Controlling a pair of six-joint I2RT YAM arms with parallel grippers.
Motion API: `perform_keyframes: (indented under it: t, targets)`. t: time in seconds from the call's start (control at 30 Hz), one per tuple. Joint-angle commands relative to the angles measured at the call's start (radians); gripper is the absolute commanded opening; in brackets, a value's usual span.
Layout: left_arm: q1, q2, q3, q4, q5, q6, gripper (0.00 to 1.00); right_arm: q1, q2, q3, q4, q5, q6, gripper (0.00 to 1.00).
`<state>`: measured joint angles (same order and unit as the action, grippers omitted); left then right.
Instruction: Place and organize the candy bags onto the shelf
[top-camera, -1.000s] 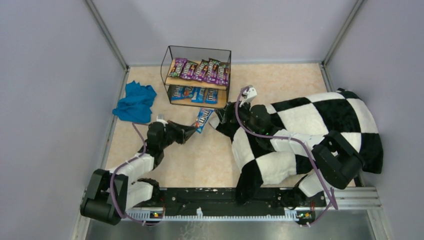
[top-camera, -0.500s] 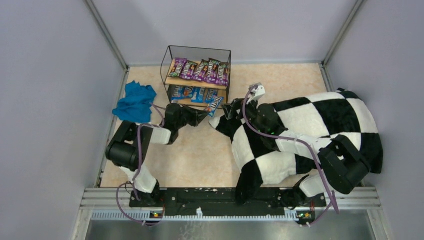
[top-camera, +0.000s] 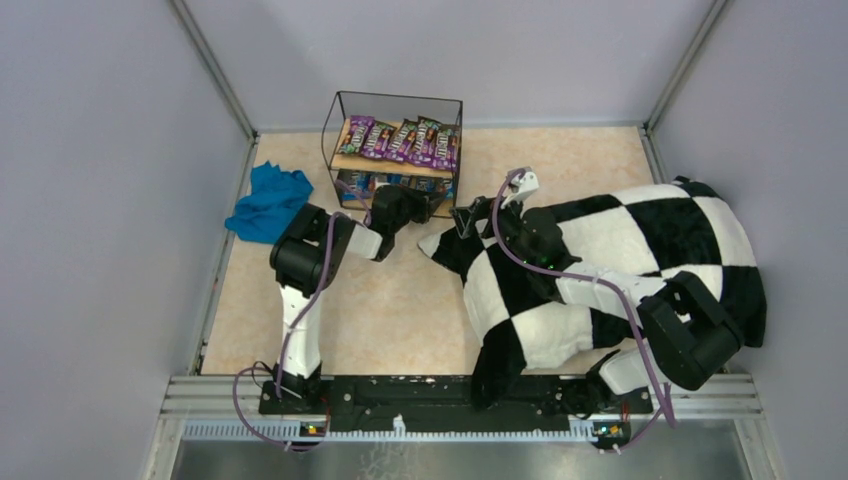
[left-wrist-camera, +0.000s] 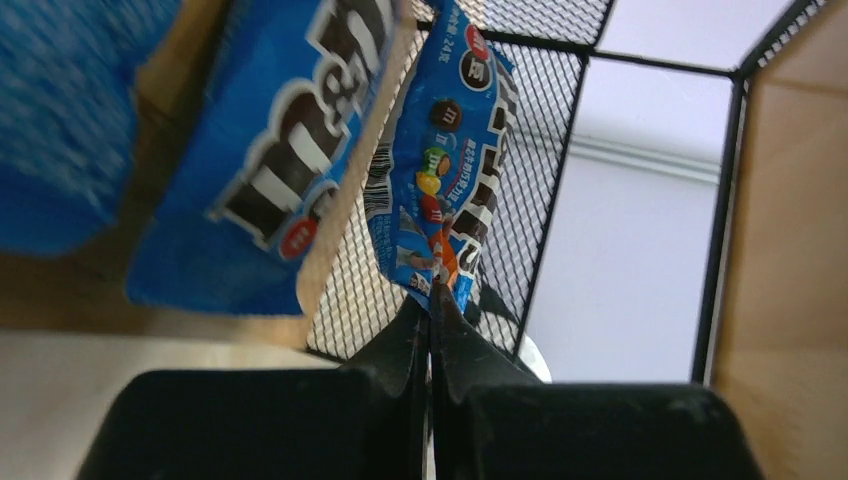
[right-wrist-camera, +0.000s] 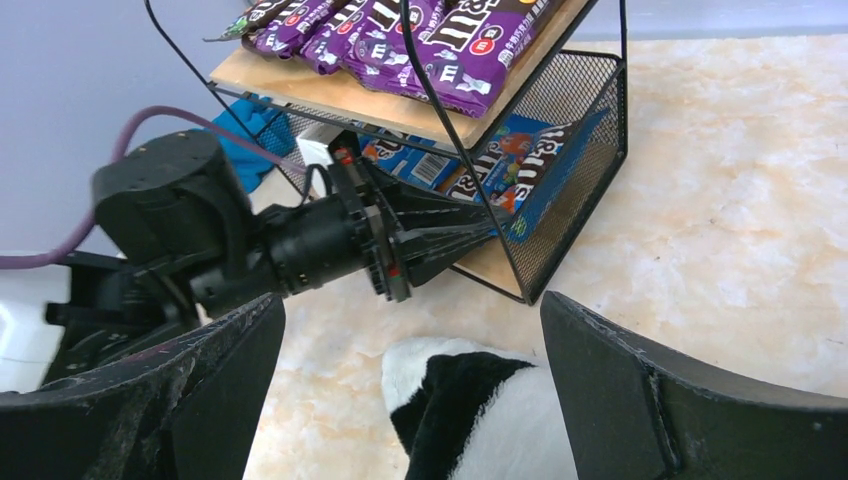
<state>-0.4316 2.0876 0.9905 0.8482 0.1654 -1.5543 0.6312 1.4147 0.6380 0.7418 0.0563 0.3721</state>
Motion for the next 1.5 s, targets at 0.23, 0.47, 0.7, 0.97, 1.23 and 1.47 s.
perform_keyframes:
  t: [0.23,0.47,0.7,0.97,1.23,1.47]
  targets:
    - [-0.042,0.085,0.106,0.037,-0.103,0.005,0.06,-0.038,-0.039,-0.012,0.067,-0.046,0.039,0.99]
    - [-0.042,-0.024,0.005,-0.005,-0.096,0.065,0.39,-0.042,-0.038,-0.017,0.077,-0.054,0.048,0.99]
    - [-0.027,-0.203,-0.157,-0.002,-0.041,0.154,0.60,-0.043,-0.051,-0.013,0.040,-0.047,0.013,0.99]
    - [0.019,-0.643,-0.417,-0.232,0.104,0.338,0.74,-0.043,-0.077,-0.011,-0.024,-0.014,-0.046,0.99]
    - [0.106,-1.217,-0.239,-0.998,0.225,0.799,0.90,-0.042,-0.129,0.067,-0.247,-0.053,0.003,0.99]
    - [0.107,-1.425,0.070,-1.297,0.170,0.989,0.99,-0.041,-0.417,0.209,-0.865,-0.067,-0.021,0.99]
